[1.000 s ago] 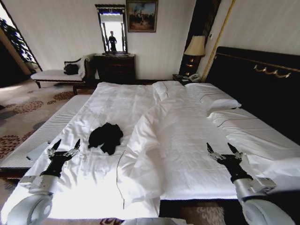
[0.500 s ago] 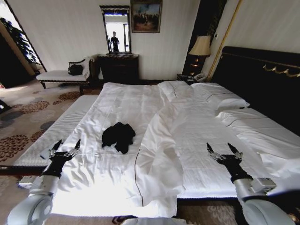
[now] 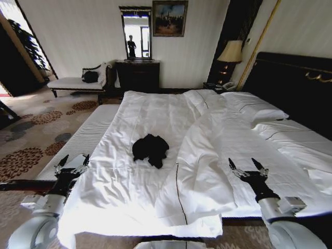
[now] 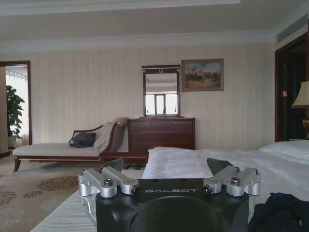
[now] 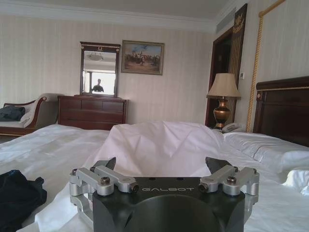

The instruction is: Fold the clothes on the bed.

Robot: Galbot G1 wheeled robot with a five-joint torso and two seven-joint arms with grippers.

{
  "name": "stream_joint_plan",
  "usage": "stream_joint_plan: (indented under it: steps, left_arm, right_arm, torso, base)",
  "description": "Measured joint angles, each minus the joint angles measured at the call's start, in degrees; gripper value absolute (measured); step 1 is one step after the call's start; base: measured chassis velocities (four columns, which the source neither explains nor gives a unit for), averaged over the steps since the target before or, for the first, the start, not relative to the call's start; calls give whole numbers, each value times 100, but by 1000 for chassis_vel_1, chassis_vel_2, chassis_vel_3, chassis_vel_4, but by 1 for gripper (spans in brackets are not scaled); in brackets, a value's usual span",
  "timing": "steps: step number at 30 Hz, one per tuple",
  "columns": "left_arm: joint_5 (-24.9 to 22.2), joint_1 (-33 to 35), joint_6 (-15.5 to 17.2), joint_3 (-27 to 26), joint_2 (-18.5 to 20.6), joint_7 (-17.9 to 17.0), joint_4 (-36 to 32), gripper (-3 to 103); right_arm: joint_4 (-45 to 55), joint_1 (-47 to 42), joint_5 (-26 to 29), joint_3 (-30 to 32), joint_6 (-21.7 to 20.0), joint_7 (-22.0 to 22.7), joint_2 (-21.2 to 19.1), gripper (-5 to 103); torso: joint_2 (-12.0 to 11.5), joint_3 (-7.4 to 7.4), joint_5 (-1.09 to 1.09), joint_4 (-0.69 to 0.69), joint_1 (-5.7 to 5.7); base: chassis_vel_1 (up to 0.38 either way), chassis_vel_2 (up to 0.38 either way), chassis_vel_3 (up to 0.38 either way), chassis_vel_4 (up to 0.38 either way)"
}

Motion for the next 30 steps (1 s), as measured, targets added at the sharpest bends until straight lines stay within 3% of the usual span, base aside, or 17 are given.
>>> stream_joint_plan:
  steps: [8, 11, 12, 13, 17, 18, 20, 21, 30]
  left_arm:
    - [3, 5, 0, -5, -5, -1, -2, 99]
    - [5, 10, 0, -6, -16, 1, -3, 99]
    - [5, 19, -5, -9, -23, 2, -4, 99]
    - [5, 19, -5, -9, -23, 2, -4, 99]
    - [5, 70, -55, -23, -41, 4, 40, 99]
    - [5, 70, -55, -23, -41, 4, 40, 99]
    - [5, 89, -76, -31, -59, 3, 53, 99]
    - [5, 107, -91, -42, -73, 2, 54, 99]
    - [-5, 169, -131, -86, -88, 1, 58, 99]
  right_arm:
    - [172, -34, 0, 12, -145, 132, 1, 100]
    - [420, -148, 339, 112, -509, 247, -61, 100]
    - [681, -243, 729, 233, -895, 323, -132, 100]
    - [681, -243, 729, 233, -895, 323, -132, 100]
    - [1035, -304, 2088, 551, -2244, 626, -565, 100]
    - [1035, -304, 2088, 551, -2244, 626, -565, 100]
    - [1052, -223, 2483, 557, -2672, 758, -808, 100]
    - [1054, -181, 2450, 472, -2855, 780, -945, 100]
    - [868, -114, 1716, 26, -2962, 646, -1302, 100]
  torso:
    - [0, 0, -4, 2, 0]
    - [0, -1, 3, 1, -1]
    - [0, 0, 3, -1, -1]
    - [0, 0, 3, -1, -1]
    - [0, 0, -1, 1, 0]
    - [0, 0, -1, 1, 0]
    - [0, 0, -3, 3, 0]
    - [0, 0, -3, 4, -1]
    - [-1, 0, -1, 1, 0]
  base:
    - [82, 87, -65, -77]
    - [0, 0, 0, 0]
    - [0, 0, 0, 0]
    - [0, 0, 0, 0]
    - [-25, -16, 14, 11]
    - [0, 0, 0, 0]
    - [0, 0, 0, 0]
    - [0, 0, 0, 0]
    - [0, 0, 0, 0]
